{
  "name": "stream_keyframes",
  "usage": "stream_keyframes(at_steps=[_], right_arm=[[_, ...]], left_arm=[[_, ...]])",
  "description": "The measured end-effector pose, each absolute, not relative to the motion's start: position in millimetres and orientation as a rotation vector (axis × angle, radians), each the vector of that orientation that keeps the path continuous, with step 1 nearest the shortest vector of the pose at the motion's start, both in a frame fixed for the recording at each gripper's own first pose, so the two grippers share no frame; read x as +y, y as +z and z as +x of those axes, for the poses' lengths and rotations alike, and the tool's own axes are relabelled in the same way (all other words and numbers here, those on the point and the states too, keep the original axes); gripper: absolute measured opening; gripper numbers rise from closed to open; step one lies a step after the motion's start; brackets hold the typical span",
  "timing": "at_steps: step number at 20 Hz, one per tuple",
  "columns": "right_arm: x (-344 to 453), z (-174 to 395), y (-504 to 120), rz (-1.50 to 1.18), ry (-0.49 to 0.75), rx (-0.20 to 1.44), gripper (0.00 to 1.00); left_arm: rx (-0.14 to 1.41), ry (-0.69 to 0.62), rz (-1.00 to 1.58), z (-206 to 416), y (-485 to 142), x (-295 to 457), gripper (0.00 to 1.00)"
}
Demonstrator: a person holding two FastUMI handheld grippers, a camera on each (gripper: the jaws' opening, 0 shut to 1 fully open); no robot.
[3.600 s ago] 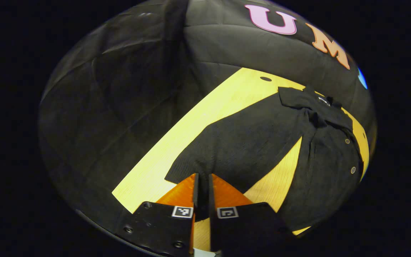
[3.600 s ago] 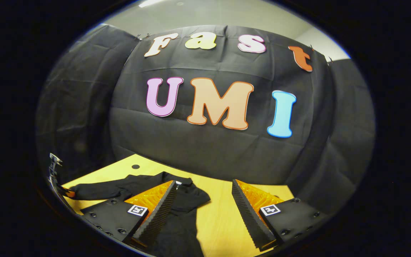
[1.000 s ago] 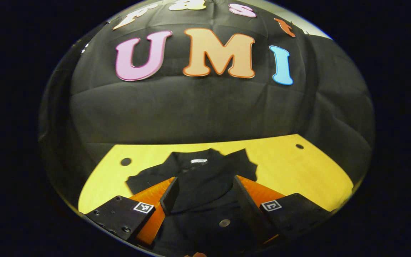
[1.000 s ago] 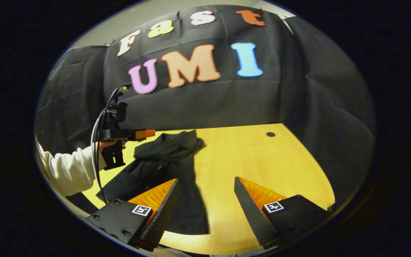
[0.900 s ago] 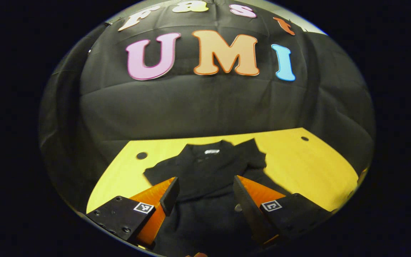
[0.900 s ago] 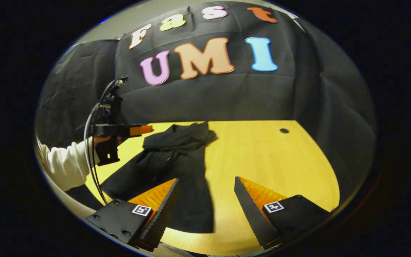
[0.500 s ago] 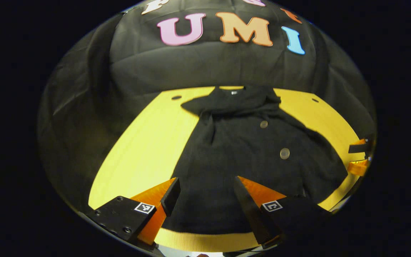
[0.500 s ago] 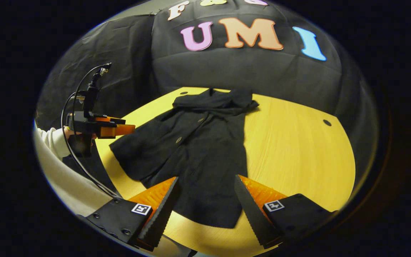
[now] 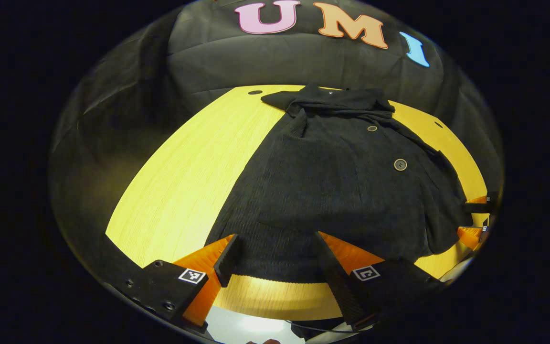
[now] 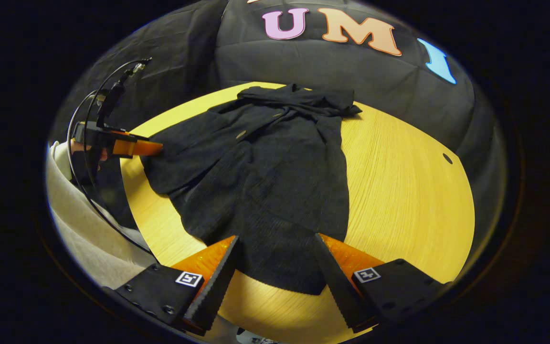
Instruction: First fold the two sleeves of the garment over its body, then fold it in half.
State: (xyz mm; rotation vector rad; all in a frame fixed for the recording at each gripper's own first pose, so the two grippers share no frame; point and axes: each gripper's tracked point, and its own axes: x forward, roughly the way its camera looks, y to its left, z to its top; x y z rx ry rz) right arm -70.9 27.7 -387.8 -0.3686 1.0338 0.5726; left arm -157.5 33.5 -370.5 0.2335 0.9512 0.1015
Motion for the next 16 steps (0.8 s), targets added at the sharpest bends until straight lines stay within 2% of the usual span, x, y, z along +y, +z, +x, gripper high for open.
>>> stream_keyframes(at_steps=[5,6,7,8,9,13,14,16], right_arm=[[27.5,-70.7,-385.3,-0.343,0.587,1.010,0.98],[30.1,-70.2,-385.9,-0.340,0.589,1.010,0.97],[35.6,-69.1,-388.9,-0.331,0.590,1.009,0.87],[40.3,-68.3,-390.8,-0.326,0.590,1.013,0.80],[43.6,-70.8,-389.4,-0.322,0.595,1.015,0.68],[56.1,-72.6,-390.7,-0.323,0.594,1.042,0.19],[57.1,-71.2,-389.9,-0.314,0.580,1.046,0.14],[58.5,-72.3,-388.2,-0.281,0.537,1.065,0.12]], left_arm=[[0.927,0.094,0.223,-157.4,-369.3,29.2,0.96],[0.923,0.083,0.222,-157.8,-369.6,27.8,0.90],[0.930,0.078,0.226,-156.5,-370.7,23.5,0.88],[0.941,0.069,0.225,-156.5,-371.6,20.1,0.79],[0.959,0.054,0.228,-156.0,-373.6,16.6,0.75],[0.970,0.010,0.236,-148.8,-377.0,4.8,0.27],[0.963,0.018,0.230,-148.2,-375.7,5.2,0.07],[0.960,0.018,0.229,-149.1,-374.9,6.1,0.00]])
